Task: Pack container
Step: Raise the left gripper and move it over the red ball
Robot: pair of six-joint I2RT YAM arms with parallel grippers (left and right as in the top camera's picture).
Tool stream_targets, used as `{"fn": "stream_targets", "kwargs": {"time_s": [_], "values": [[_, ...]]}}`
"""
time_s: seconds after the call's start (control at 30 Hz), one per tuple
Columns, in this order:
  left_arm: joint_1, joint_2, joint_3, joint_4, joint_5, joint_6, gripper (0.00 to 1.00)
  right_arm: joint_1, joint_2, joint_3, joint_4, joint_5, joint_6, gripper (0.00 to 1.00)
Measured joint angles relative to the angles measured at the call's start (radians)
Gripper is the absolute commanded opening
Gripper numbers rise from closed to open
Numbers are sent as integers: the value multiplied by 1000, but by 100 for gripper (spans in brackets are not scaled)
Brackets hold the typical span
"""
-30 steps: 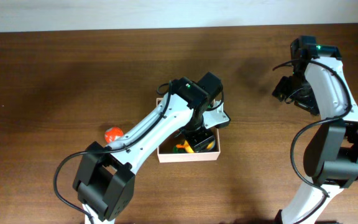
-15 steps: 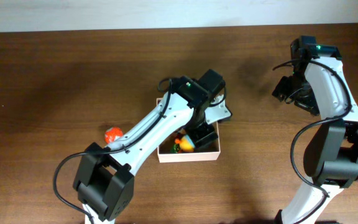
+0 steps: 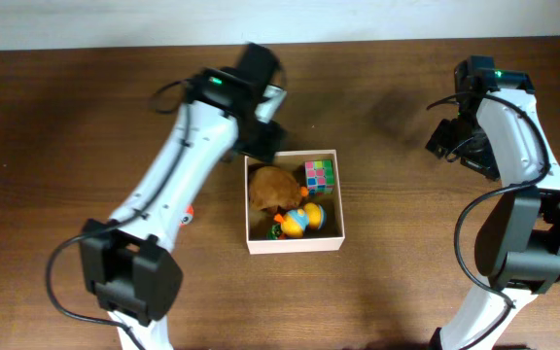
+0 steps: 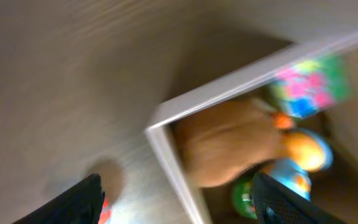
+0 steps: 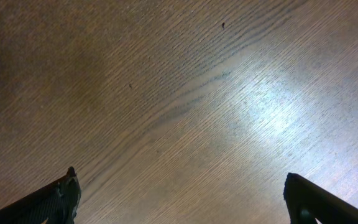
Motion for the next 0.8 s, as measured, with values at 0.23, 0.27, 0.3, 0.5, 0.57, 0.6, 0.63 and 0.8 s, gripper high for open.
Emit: {"fn": "stream_targets", "kwargs": {"time_s": [0.23,0.27,0.3,0.5,0.57,0.6,0.63,0.8], "values": [[134,0,-12,-97,-12,-174,78,0,0,0,0,0,0,99],[141,0,-25,-104,-13,-192,78,0,0,0,0,0,0,99],[144,0,-43,-109,-14,-208,78,0,0,0,0,0,0,99],[144,0,-188,-118,-15,-297,78,0,0,0,0,0,0,99],[151,0,-241,-113,-14,-320,78,0,0,0,0,0,0,99],[155,0,-267,-106,-15,-329,78,0,0,0,0,0,-1,99],[160,0,-290,-98,-15,-337,78,0,0,0,0,0,0,99],[171,0,-354,-63,-16,-356,78,0,0,0,0,0,0,99]]}}
